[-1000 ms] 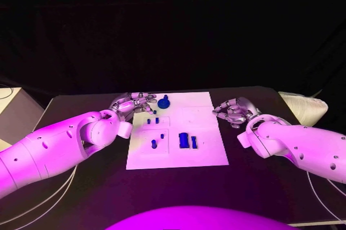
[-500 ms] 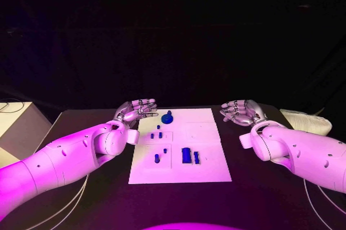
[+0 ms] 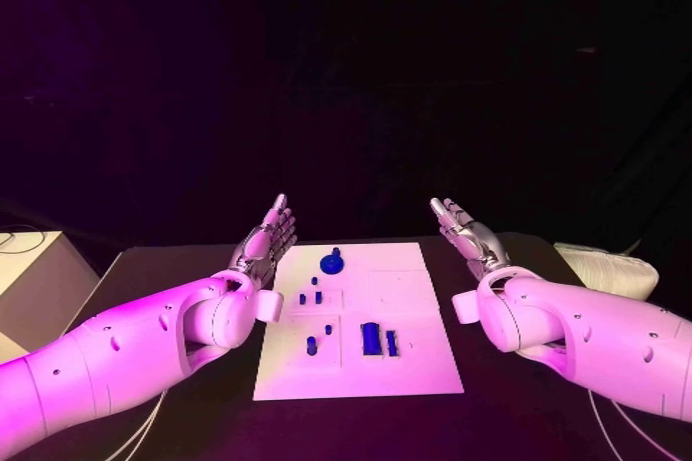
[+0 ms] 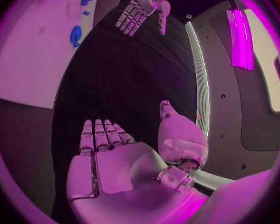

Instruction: Assemble the parts on the task board

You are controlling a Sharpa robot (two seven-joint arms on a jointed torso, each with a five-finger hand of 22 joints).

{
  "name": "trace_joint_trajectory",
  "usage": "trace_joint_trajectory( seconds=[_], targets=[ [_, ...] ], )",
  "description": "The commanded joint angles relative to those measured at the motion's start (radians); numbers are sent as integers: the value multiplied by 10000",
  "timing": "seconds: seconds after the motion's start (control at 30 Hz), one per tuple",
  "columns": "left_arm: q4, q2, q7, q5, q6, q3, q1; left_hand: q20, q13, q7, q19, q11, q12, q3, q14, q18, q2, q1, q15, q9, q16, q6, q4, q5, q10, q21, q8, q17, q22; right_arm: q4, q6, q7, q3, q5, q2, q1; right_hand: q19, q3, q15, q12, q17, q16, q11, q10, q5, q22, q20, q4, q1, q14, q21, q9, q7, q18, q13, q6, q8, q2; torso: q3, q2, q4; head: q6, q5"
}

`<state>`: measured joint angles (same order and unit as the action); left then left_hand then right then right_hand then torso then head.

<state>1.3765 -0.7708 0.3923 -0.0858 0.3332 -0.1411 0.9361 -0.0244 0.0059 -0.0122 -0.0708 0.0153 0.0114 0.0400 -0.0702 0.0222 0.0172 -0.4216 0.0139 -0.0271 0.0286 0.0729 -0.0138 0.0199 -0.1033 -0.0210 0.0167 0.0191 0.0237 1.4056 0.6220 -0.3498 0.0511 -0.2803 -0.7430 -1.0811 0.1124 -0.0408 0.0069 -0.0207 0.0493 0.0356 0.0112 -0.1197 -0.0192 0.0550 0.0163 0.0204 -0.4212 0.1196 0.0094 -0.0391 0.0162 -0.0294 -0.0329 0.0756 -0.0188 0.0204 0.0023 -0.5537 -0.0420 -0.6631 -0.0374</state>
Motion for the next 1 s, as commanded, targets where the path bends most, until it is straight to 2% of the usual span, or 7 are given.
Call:
trace_joint_trajectory(
  seconds=[0.03,0.13,0.2,0.27,0.4,0.53,1.0],
  targets=[
    [576,-18,662,412,1970,325,319,244,-59,122,708,-153,-114,-400,702,-222,-172,4216,-139,271,-286,-729,138,-199,1033,210,-167,-191,-237,672,918,-1119,-178,1703,-145,123,-1124,408,-69,207,-493,-356,-112,1197,192,-550,-163,-204,4212,-1196,-94,391,-162,294,329,-756,188,-204,-16,68,304,414,250],
    [1057,-44,879,570,2818,709,609,244,-59,122,708,-153,-114,-400,702,-222,-172,4216,-139,271,-286,-729,138,-199,1033,210,-167,-191,-237,1153,1196,-1408,-343,2248,-256,216,-1124,408,-69,207,-493,-356,-112,1197,192,-550,-163,-204,4212,-1196,-94,391,-162,294,329,-756,188,-204,-21,87,386,568,338],
    [1312,-58,995,653,3268,913,763,244,-59,122,708,-153,-114,-400,702,-222,-172,4216,-139,271,-286,-729,138,-199,1033,210,-167,-191,-237,1378,1327,-1543,-420,2502,-309,260,-1124,408,-69,207,-493,-356,-112,1197,192,-550,-163,-204,4212,-1196,-94,391,-162,294,329,-756,188,-204,-23,93,413,618,367],
    [1527,-70,1092,724,3649,1085,893,244,-59,122,708,-153,-114,-400,702,-222,-172,4216,-139,271,-286,-729,138,-199,1033,210,-167,-191,-237,1537,1418,-1638,-474,2682,-345,291,-1124,408,-69,207,-493,-356,-112,1197,192,-550,-163,-204,4212,-1196,-94,391,-162,294,329,-756,188,-204,-23,95,420,631,374],
    [1842,-87,1235,828,4205,1337,1083,244,-59,122,708,-153,-114,-400,702,-222,-172,4216,-139,271,-286,-729,138,-199,1033,210,-167,-191,-237,1644,1480,-1702,-511,2803,-370,311,-1124,408,-69,207,-493,-356,-112,1197,192,-550,-163,-204,4212,-1196,-94,391,-162,294,329,-756,188,-204,-23,95,420,631,374],
    [1935,-92,1277,858,4368,1411,1139,244,-59,122,708,-153,-114,-400,702,-222,-172,4216,-139,271,-286,-729,138,-199,1033,210,-167,-191,-237,1644,1480,-1702,-511,2803,-370,311,-1124,408,-69,207,-493,-356,-112,1197,192,-550,-163,-204,4212,-1196,-94,391,-162,294,329,-756,188,-204,-23,95,420,631,374],
    [1935,-92,1277,858,4368,1411,1139,244,-59,122,708,-153,-114,-400,702,-222,-172,4216,-139,271,-286,-729,138,-199,1033,210,-167,-191,-237,1644,1480,-1702,-511,2803,-370,311,-1124,408,-69,207,-493,-356,-112,1197,192,-550,-163,-204,4212,-1196,-94,391,-162,294,329,-756,188,-204,-23,95,420,631,374]
  ],
)
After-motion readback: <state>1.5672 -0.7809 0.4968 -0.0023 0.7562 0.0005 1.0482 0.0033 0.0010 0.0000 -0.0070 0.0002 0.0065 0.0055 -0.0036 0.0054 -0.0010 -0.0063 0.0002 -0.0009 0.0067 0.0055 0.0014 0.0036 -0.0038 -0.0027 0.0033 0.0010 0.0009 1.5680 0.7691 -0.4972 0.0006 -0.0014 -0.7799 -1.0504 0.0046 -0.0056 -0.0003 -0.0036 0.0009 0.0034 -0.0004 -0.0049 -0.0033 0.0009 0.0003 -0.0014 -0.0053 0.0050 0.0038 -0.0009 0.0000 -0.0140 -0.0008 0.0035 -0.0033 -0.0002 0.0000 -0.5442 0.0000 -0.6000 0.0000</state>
